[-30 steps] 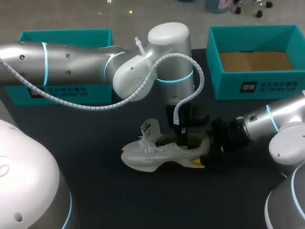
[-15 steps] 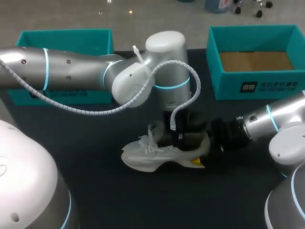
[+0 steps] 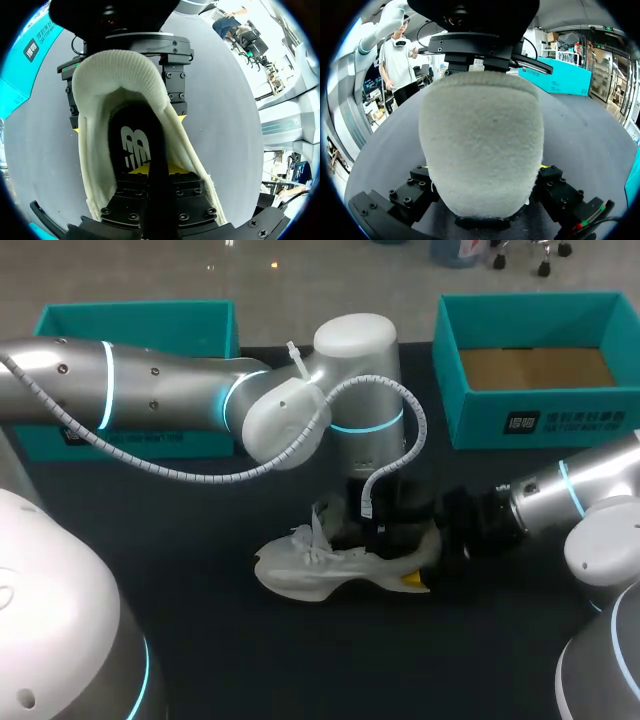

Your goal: Take the shoe out of the shoebox, open the shoe tongue, remove and reinsert the insole, then place the shoe into the shoebox

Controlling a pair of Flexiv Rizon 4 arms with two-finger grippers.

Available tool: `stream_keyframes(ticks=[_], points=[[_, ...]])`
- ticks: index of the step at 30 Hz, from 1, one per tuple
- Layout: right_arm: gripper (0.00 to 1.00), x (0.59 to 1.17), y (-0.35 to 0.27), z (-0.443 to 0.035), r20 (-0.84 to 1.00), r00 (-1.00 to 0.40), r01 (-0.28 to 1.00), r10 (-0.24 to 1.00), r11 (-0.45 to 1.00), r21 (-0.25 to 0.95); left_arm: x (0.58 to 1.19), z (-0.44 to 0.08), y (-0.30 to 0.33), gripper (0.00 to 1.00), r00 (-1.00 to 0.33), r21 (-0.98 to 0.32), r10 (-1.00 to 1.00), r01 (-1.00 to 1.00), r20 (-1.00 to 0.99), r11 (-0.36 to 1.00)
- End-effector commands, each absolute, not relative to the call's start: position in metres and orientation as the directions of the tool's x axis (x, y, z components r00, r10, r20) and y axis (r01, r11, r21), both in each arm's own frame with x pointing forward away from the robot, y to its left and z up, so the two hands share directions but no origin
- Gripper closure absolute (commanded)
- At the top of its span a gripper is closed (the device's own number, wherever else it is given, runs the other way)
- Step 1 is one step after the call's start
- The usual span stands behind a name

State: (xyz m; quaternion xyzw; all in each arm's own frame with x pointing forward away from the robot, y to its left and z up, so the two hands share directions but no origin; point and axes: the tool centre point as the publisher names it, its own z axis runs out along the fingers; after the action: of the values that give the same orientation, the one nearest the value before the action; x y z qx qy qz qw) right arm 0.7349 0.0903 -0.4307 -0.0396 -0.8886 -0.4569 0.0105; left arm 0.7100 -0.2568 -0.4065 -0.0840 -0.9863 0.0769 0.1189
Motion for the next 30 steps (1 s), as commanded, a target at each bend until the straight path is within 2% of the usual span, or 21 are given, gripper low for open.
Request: stream_keyframes(ticks=[1, 5, 12, 20, 30], points=[[1.0, 0.736, 0.09, -0.435, 0.056, -0.996, 0.083, 0.063, 0.581, 0.81, 0.706, -0.426, -0.264, 0.7, -0.967, -0.142, 0.176, 0.151, 0.184, 0.978], [1.0, 0.736, 0.09, -0.435, 0.056, -0.996, 0.083, 0.063, 0.581, 0.81, 0.707, -0.434, -0.263, 0.73, -0.977, -0.131, 0.162, 0.144, 0.138, 0.981], [1.0, 0.736, 0.09, -0.435, 0.056, -0.996, 0.083, 0.063, 0.581, 0.81, 0.71, -0.449, -0.26, 1.0, -0.986, -0.104, 0.147, 0.138, 0.077, 0.985], [1.0, 0.736, 0.09, -0.435, 0.056, -0.996, 0.083, 0.063, 0.581, 0.81, 0.715, -0.449, -0.253, 1.0, -0.991, -0.084, 0.126, 0.122, 0.045, 0.989], [1.0, 0.736, 0.09, -0.435, 0.056, -0.996, 0.083, 0.063, 0.581, 0.81, 0.723, -0.406, -0.24, 1.0, -0.998, -0.146, 0.069, 0.067, 0.005, 0.987]])
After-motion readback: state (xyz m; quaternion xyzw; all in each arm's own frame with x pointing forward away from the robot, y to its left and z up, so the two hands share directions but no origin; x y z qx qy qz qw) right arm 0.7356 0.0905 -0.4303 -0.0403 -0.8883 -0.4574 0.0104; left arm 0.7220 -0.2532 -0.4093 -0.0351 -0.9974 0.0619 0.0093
